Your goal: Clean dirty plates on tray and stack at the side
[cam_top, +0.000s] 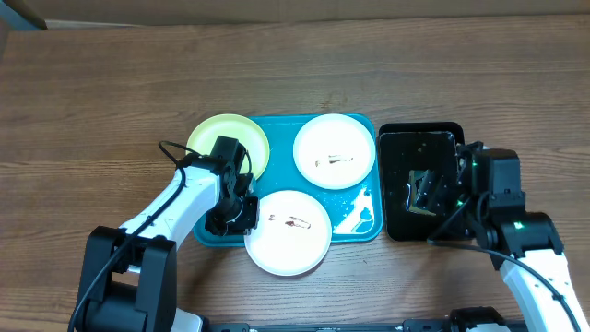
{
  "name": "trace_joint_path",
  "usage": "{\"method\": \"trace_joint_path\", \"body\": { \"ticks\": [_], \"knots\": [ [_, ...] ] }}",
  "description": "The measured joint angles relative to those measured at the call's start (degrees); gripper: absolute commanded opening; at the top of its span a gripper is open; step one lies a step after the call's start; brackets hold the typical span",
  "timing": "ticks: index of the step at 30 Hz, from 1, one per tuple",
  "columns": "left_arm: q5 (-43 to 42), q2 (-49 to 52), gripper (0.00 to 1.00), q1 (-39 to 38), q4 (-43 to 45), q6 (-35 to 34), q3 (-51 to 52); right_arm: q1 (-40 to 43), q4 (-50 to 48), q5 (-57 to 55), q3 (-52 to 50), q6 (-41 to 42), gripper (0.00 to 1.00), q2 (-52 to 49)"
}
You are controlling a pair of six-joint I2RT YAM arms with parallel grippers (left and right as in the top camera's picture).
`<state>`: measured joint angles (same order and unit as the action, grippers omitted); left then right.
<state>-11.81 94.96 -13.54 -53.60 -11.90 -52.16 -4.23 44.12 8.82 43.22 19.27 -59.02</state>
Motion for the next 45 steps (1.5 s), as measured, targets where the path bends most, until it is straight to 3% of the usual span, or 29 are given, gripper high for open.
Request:
{"method": "trace_joint_path", "body": {
  "ticks": [13, 26, 28, 30, 32, 38, 40, 42, 45],
  "knots": [
    [-0.2, 0.0, 0.04, 0.0, 0.0, -0.2, -5.2, 0.0, -1.5, -3.9, 4.0, -1.6, 0.69, -10.3],
    [-0.2, 0.0, 0.04, 0.0, -0.2, -0.7, -5.2, 0.0, -4.7, -6.9, 4.0, -2.8, 0.54, -27.7],
    [-0.2, 0.0, 0.04, 0.0, -0.2, -1.1, -5.2, 0.0, -4.8, -7.4, 4.0, -2.8, 0.45, -29.7],
    [-0.2, 0.0, 0.04, 0.0, -0.2, -1.3, -5.2, 0.0, -5.5, -7.9, 4.0, -3.1, 0.21, -31.5],
    [-0.2, 0.0, 0.04, 0.0, -0.2, -1.3, -5.2, 0.0, -5.7, -7.9, 4.0, -3.0, 0.04, -32.5],
    [-0.2, 0.0, 0.04, 0.0, -0.3, -1.5, -5.2, 0.0, -5.6, -8.0, 4.3, -2.3, 0.05, -33.3],
    [-0.2, 0.0, 0.04, 0.0, -0.3, -1.5, -5.2, 0.0, -5.5, -8.0, 4.4, -1.9, 0.29, -33.3],
    [-0.2, 0.0, 0.04, 0.0, -0.3, -1.5, -5.2, 0.0, -5.5, -7.6, 4.5, -1.5, 0.43, -33.4],
    [-0.2, 0.0, 0.04, 0.0, -0.4, -1.5, -5.2, 0.0, -4.5, -6.7, 5.2, -1.6, 0.47, -33.6]
  ]
}}
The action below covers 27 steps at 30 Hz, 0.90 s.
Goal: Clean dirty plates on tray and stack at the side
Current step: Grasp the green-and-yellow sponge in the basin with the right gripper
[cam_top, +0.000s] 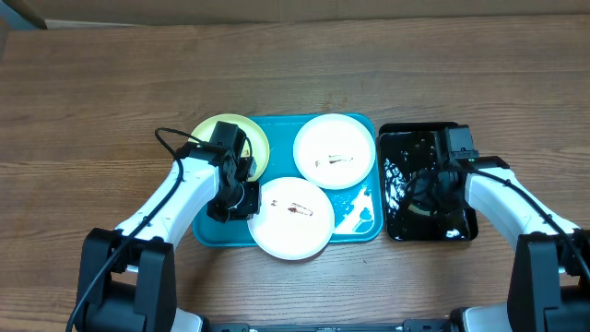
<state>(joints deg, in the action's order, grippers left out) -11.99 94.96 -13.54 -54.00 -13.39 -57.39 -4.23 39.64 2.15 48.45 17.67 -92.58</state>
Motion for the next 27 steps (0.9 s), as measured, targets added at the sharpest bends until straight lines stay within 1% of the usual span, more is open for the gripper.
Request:
{"method": "trace_joint_path", "body": {
  "ticks": [3, 6, 7, 10, 11, 12, 13, 20, 22, 23, 24, 25, 27],
  "knots": [
    [0.0, 0.0, 0.04, 0.0, 0.0, 0.0, 0.0, 0.0, 0.9, 0.5, 1.1, 0.1, 0.47, -0.1],
    [0.0, 0.0, 0.04, 0.0, 0.0, 0.0, 0.0, 0.0, 1.4, 0.7, 2.2, 0.0, 0.34, -0.1],
    [0.0, 0.0, 0.04, 0.0, 0.0, 0.0, 0.0, 0.0, 1.5, 0.7, 2.3, -0.1, 0.32, -0.1],
    [0.0, 0.0, 0.04, 0.0, 0.0, 0.0, 0.0, 0.0, 2.0, 0.9, 2.4, 0.3, 0.32, -0.1],
    [0.0, 0.0, 0.04, 0.0, 0.0, 0.0, 0.0, 0.0, 2.1, 0.9, 2.4, 0.3, 0.33, -0.1],
    [0.0, 0.0, 0.04, 0.0, 0.0, 0.0, 0.0, 0.0, 2.0, 0.9, 2.4, 0.3, 0.37, -0.1],
    [0.0, 0.0, 0.04, 0.0, 0.0, 0.0, 0.0, 0.0, 2.0, 0.9, 2.4, 0.5, 0.38, -0.1],
    [0.0, 0.0, 0.04, 0.0, 0.0, 0.0, 0.0, 0.0, 1.5, 1.0, 2.1, 1.2, 0.36, -0.5],
    [0.0, 0.0, 0.05, 0.0, -0.1, 0.0, 0.0, 0.0, 1.2, 1.0, 1.8, 1.4, 0.25, -0.5],
    [0.0, 0.0, 0.04, 0.0, -0.1, 0.0, 0.0, 0.0, 1.1, 1.0, 1.6, 1.2, 0.18, -0.5],
    [0.0, 0.0, 0.05, 0.0, -0.1, 0.0, 0.0, 0.0, 1.0, 1.0, 1.5, 1.2, 0.08, -0.5],
    [0.0, 0.0, 0.05, 0.0, -0.1, 0.0, 0.0, 0.0, 0.9, 1.1, 1.4, 1.3, 0.04, -0.5],
    [0.0, 0.0, 0.05, 0.0, -0.2, 0.0, 0.0, 0.0, 1.1, 1.2, 1.2, 1.6, 0.04, -0.5]
  ]
}}
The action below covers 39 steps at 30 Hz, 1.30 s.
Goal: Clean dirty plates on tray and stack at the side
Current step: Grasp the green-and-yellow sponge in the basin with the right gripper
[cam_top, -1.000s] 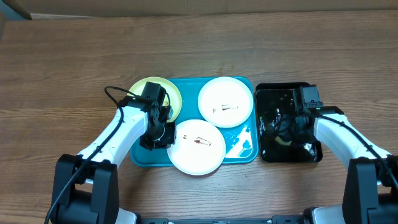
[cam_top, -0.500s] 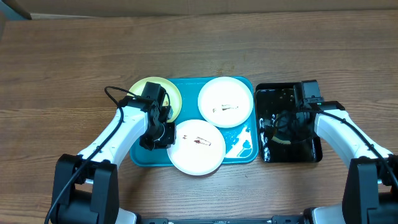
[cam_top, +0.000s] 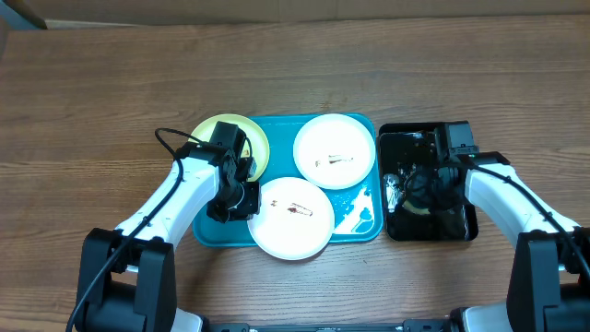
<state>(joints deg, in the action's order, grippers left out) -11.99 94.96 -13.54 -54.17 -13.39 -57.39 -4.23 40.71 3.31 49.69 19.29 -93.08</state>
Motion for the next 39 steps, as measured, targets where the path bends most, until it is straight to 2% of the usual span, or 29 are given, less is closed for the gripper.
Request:
{"method": "trace_joint_path", "body": {
  "ticks": [9, 22, 39],
  "knots": [
    [0.0, 0.0, 0.04, 0.0, 0.0, 0.0, 0.0, 0.0, 1.1, 1.0, 0.2, 0.2, 0.04, 0.0],
    [0.0, 0.0, 0.04, 0.0, 0.3, 0.0, 0.0, 0.0, 12.3, 3.5, 8.4, 0.2, 0.04, 4.9],
    [0.0, 0.0, 0.04, 0.0, 0.9, 0.0, 0.0, 0.0, 14.8, 5.0, 8.4, -0.3, 0.04, 5.8]
  ]
}}
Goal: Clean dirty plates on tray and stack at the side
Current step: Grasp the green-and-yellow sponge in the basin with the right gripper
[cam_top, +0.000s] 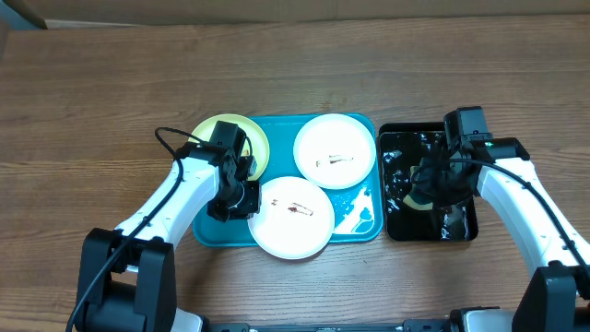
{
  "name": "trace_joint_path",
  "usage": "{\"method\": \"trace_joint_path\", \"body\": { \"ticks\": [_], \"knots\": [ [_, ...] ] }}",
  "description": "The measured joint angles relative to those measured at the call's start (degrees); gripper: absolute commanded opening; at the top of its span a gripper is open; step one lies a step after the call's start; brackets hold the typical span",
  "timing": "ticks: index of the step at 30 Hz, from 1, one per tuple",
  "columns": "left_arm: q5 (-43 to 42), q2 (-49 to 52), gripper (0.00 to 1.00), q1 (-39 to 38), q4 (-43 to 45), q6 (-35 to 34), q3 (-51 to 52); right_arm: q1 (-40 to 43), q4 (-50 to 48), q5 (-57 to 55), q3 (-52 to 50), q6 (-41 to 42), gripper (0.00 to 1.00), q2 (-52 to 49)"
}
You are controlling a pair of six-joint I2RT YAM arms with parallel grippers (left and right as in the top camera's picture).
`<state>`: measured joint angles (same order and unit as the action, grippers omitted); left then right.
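A teal tray (365,219) holds two white plates with brown smears: one at the front (293,219), one at the back right (334,150). A yellow-green plate (218,136) lies on the tray's back left corner. My left gripper (246,198) is shut on the front plate's left rim. My right gripper (427,187) reaches down into a black tub (398,152) right of the tray. It appears shut on a pale yellowish sponge (419,204); the dark fingers are hard to make out.
The tub holds wet, glinting liquid. A white smear lies on the tray's front right corner (355,214). Bare wooden table (111,101) spreads left of, behind and right of the tray and tub.
My right wrist has shifted slightly to the right and back over the tub, and the yellowish sponge under it moved a little with it. The left gripper and the plates stayed put.
At first the front white plate hung over the tray's front edge in my left gripper, and my right gripper hovered above the tub. The plate then sat further onto the tray and the right gripper was down in the tub. The sponge showed there afterwards.
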<state>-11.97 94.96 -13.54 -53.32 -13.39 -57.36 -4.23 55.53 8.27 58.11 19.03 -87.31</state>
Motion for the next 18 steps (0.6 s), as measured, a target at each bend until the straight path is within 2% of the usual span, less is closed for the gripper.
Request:
{"method": "trace_joint_path", "body": {
  "ticks": [13, 18],
  "knots": [
    [0.0, 0.0, 0.04, 0.0, 0.0, 0.0, 0.0, 0.0, 0.0, 0.4, 0.0, 0.4, 0.04, 0.0],
    [0.0, 0.0, 0.04, 0.0, 0.0, 0.0, 0.0, 0.0, -0.5, -4.1, 0.0, 0.5, 0.04, 0.0]
  ]
}}
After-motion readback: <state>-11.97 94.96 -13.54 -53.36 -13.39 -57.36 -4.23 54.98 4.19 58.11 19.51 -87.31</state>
